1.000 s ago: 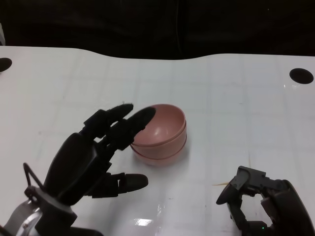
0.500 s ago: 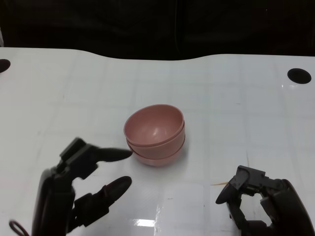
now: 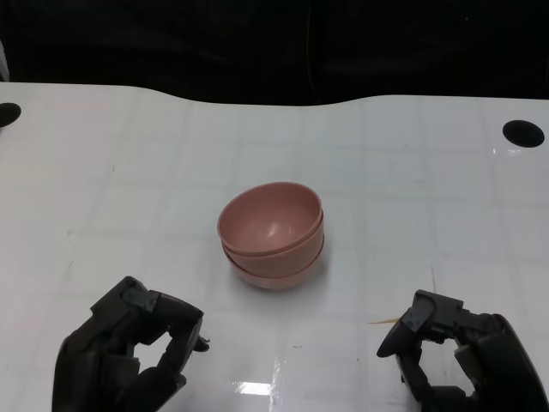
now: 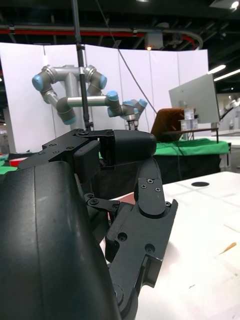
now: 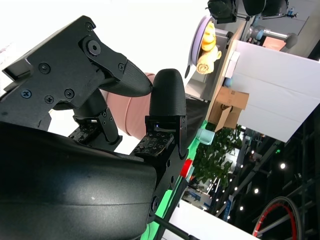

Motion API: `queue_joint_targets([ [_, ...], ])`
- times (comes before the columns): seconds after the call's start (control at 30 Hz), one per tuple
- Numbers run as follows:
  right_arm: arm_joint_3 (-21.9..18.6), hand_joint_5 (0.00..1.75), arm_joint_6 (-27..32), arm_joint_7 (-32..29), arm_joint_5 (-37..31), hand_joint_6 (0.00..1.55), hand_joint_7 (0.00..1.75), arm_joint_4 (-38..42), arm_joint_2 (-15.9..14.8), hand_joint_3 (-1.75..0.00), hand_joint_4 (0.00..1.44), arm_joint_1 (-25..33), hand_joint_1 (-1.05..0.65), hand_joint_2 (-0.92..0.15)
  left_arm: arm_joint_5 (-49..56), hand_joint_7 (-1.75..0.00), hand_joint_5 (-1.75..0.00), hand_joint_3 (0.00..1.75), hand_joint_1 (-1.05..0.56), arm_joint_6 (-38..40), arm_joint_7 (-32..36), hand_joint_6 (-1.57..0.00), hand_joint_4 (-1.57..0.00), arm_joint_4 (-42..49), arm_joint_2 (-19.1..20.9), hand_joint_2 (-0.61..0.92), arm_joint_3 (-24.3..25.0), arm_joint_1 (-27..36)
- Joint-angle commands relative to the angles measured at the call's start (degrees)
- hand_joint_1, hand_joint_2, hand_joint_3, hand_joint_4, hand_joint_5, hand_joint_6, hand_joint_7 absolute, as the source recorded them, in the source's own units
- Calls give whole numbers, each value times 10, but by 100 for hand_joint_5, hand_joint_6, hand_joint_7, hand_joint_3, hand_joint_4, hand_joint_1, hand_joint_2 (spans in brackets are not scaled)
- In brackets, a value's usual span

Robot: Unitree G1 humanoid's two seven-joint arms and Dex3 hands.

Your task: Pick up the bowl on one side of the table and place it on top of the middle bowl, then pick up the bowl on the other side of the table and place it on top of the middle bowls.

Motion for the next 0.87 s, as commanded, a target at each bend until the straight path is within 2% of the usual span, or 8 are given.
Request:
queue_joint_targets([
  [0.03,-7,167,-2,12,21,84,131,4,-10,-130,88,1,-17,-44,-53,-135,-172,54,-20,39,-55,-78,-77,14,-5,80,9,-2],
  [0.3,-15,158,-18,15,24,81,129,25,-8,-113,86,-10,-18,-54,-94,-138,-175,51,-27,127,-108,-79,-80,8,-32,78,52,-12],
  [0.53,-17,158,-14,14,18,81,130,13,-7,-113,87,-2,-17,-54,-81,-143,-175,60,-25,143,-134,-75,-77,-7,-45,73,73,-4],
  [0.63,-17,158,-9,10,10,81,126,2,-7,-103,85,2,-19,-59,-72,-142,-175,59,-27,148,-137,-76,-76,-15,-48,72,78,0],
  [0.87,-20,160,3,10,8,82,126,-10,-9,-102,85,5,-19,-60,-57,-142,-172,58,-24,147,-149,-76,-76,-20,-54,76,87,4],
])
